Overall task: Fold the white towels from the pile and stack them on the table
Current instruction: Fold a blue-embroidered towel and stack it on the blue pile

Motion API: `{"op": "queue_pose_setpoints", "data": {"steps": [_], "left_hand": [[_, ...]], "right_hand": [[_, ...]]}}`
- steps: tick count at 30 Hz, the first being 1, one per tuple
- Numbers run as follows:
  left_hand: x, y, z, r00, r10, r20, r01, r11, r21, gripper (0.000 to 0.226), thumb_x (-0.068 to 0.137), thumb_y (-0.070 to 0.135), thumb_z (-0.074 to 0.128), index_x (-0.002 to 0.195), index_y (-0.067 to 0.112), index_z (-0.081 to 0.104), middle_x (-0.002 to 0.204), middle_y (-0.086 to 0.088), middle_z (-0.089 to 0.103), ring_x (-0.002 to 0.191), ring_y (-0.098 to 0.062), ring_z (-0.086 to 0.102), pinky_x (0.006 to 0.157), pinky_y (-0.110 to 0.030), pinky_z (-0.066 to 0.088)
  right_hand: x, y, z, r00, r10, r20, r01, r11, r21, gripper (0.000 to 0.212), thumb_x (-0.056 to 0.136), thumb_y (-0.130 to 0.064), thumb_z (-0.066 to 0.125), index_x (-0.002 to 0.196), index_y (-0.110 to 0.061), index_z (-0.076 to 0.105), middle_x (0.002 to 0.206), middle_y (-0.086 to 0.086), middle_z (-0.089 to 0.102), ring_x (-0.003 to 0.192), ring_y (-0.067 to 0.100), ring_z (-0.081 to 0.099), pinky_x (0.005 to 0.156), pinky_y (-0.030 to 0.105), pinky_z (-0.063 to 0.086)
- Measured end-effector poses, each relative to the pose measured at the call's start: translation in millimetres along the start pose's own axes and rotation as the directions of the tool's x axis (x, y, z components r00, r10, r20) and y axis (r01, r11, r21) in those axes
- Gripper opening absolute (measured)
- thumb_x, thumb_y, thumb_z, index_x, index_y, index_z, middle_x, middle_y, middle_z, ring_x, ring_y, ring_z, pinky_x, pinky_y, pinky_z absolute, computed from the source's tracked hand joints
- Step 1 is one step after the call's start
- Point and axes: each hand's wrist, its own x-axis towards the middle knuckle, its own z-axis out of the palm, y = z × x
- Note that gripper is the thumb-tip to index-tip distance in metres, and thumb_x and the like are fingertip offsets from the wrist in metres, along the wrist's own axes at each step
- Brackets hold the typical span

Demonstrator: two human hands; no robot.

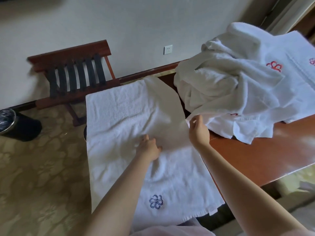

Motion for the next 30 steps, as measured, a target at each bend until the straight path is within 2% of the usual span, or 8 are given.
{"op": "queue_pose_setpoints", "data": {"steps": [4, 9, 13, 16, 23, 26, 28, 30], "left_hand": [[-12.1, 5.0, 7.1, 0.998, 0.036, -0.060, -0.030, 0.996, 0.086, 0.039, 0.093, 0.040, 0.049, 0.121, 0.013, 0.048, 0.137, -0.009, 0.031, 0.126, -0.030, 0.032, 0.097, -0.042, 0.039], [-38.6, -27.3, 27.3, 0.986, 0.076, -0.146, -0.065, 0.995, 0.076, 0.027, 0.091, 0.033, 0.050, 0.109, 0.012, 0.050, 0.119, -0.008, 0.042, 0.113, -0.029, 0.043, 0.090, -0.037, 0.040], [-69.8, -67.7, 42.9, 0.983, 0.051, -0.175, -0.051, 0.999, 0.004, 0.017, 0.090, 0.027, 0.053, 0.099, 0.013, 0.052, 0.108, -0.007, 0.054, 0.099, -0.032, 0.057, 0.080, -0.035, 0.042], [-95.4, -99.6, 53.5, 0.979, 0.007, -0.206, -0.018, 0.999, -0.050, 0.012, 0.090, 0.025, 0.053, 0.087, 0.019, 0.044, 0.096, -0.008, 0.057, 0.088, -0.032, 0.058, 0.071, -0.034, 0.043], [-143.4, -158.1, 75.5, 0.965, -0.145, -0.218, 0.125, 0.987, -0.103, 0.023, 0.093, 0.031, 0.049, 0.075, 0.019, 0.041, 0.077, 0.001, 0.052, 0.071, -0.019, 0.054, 0.059, -0.030, 0.041], [-157.0, -170.4, 81.3, 0.958, -0.154, -0.242, 0.140, 0.987, -0.077, 0.023, 0.092, 0.037, 0.048, 0.076, 0.019, 0.047, 0.083, 0.005, 0.047, 0.074, -0.015, 0.049, 0.060, -0.026, 0.036], [-163.6, -176.0, 85.0, 0.965, -0.131, -0.226, 0.121, 0.991, -0.057, 0.023, 0.087, 0.042, 0.053, 0.095, 0.020, 0.052, 0.100, 0.006, 0.042, 0.090, -0.013, 0.044, 0.073, -0.028, 0.042], [-169.9, -177.7, 86.4, 0.982, -0.120, -0.149, 0.110, 0.991, -0.070, 0.043, 0.080, 0.049, 0.057, 0.113, 0.024, 0.048, 0.113, 0.005, 0.041, 0.104, -0.015, 0.043, 0.088, -0.036, 0.045]], "right_hand": [[-24.9, 14.5, -3.8, 0.975, -0.209, 0.072, 0.219, 0.957, -0.191, 0.029, 0.093, -0.019, 0.054, 0.119, -0.008, 0.051, 0.104, 0.008, 0.058, 0.096, 0.029, 0.053, 0.071, 0.036, 0.042], [-72.0, 27.6, 19.7, 0.800, -0.582, 0.142, 0.576, 0.682, -0.450, 0.043, 0.075, -0.013, 0.067, 0.117, -0.010, 0.060, 0.124, 0.015, 0.056, 0.116, 0.035, 0.053, 0.093, 0.046, 0.045], [-91.7, 32.9, 44.3, 0.747, -0.397, 0.533, 0.643, 0.637, -0.425, 0.057, 0.095, -0.033, 0.049, 0.148, -0.019, 0.032, 0.159, 0.007, 0.018, 0.147, 0.024, 0.014, 0.117, 0.048, 0.012], [-101.4, 35.7, 56.8, 0.772, -0.276, 0.573, 0.583, 0.666, -0.465, 0.060, 0.097, -0.042, 0.042, 0.151, -0.024, 0.022, 0.161, -0.001, 0.004, 0.148, 0.019, 0.000, 0.117, 0.050, 0.005], [-123.9, 19.2, 74.2, 0.761, -0.303, 0.574, 0.609, 0.639, -0.470, 0.068, 0.095, -0.043, 0.043, 0.153, -0.029, 0.010, 0.161, 0.002, -0.001, 0.148, 0.022, -0.002, 0.115, 0.052, 0.011], [-143.8, 5.6, 82.3, 0.728, -0.449, 0.518, 0.677, 0.585, -0.446, 0.062, 0.089, -0.026, 0.051, 0.147, -0.014, 0.032, 0.153, 0.014, 0.029, 0.141, 0.030, 0.026, 0.109, 0.047, 0.025], [-160.7, -4.1, 91.9, 0.654, -0.567, 0.501, 0.752, 0.559, -0.349, 0.051, 0.082, -0.020, 0.058, 0.131, -0.011, 0.051, 0.130, 0.012, 0.052, 0.119, 0.032, 0.049, 0.093, 0.041, 0.038], [-177.1, -12.1, 102.4, 0.589, -0.568, 0.575, 0.783, 0.577, -0.233, 0.043, 0.084, -0.019, 0.055, 0.126, -0.012, 0.053, 0.122, 0.008, 0.055, 0.113, 0.030, 0.050, 0.087, 0.037, 0.039]]}}
